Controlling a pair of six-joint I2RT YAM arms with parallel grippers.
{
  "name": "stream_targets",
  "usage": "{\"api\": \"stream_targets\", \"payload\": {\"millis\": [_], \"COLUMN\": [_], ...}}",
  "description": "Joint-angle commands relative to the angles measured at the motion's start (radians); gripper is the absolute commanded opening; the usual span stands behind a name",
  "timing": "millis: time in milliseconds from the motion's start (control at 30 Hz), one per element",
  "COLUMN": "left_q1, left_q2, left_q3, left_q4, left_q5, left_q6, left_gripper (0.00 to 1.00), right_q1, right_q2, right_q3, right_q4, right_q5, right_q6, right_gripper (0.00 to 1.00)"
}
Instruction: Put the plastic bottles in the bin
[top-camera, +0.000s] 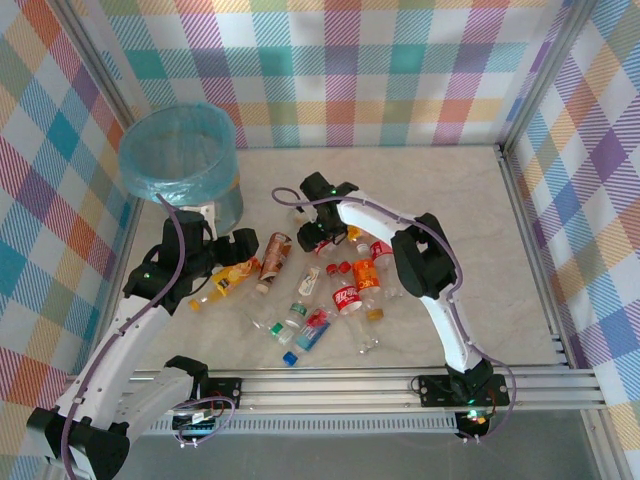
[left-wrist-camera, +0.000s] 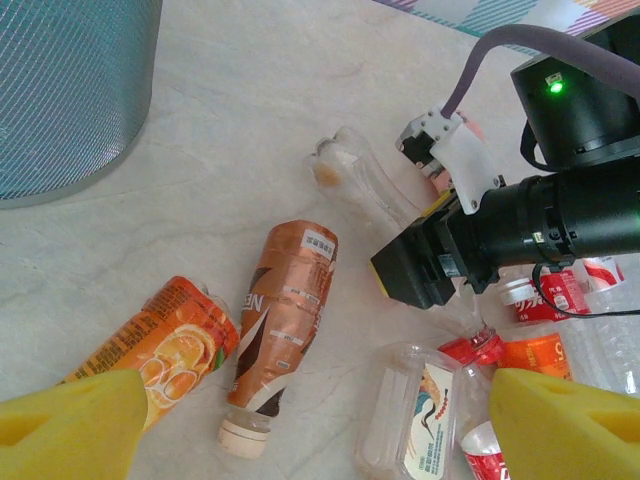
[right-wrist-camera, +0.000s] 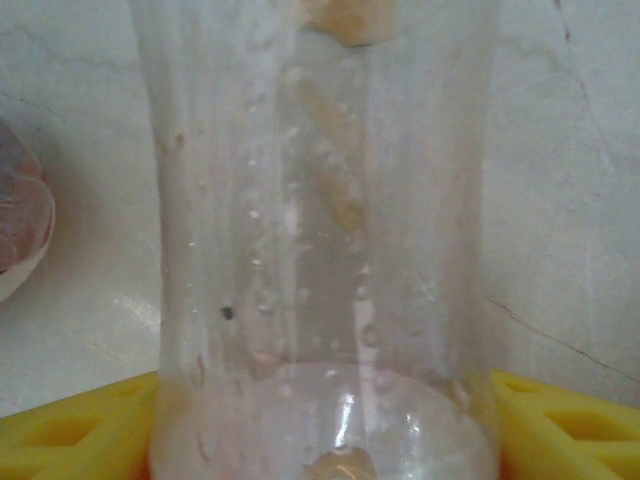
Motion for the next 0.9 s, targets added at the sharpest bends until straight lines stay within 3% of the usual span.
{"api": "stream_targets", "payload": {"millis": [0,400,633,867], "left_q1": [-0.011,-0.011,-0.011,-0.011], "left_q2": [0.000,0.046,0.101,0.104], "left_q3": [0.048,0.166,0.210,0.192], "left_q4": [-0.029,0.045,0.148,0.215], "left_q5": [-0.010,0.026,0.157,0.263], "left_q6": [0.019,-0.076,-0.140,-0.207], "left_gripper": [0.89,0.90,0.94,0.94], "right_q1": [0.007,0.007,0.007,0.007], "right_q2": [-0.031,-0.363,-0.611,-0.680], "right_q3": [0.025,-0.201,-0.451,-0.538], "right_q4": [-0.014,0.225,0.489,0.608], "right_q5": [-0.011,-0.114,-0.418,-0.610], "right_q6": [-0.028,-0.037,-0.070,-0.004], "right_gripper": [0.69,0.60,0.58,0.57]}}
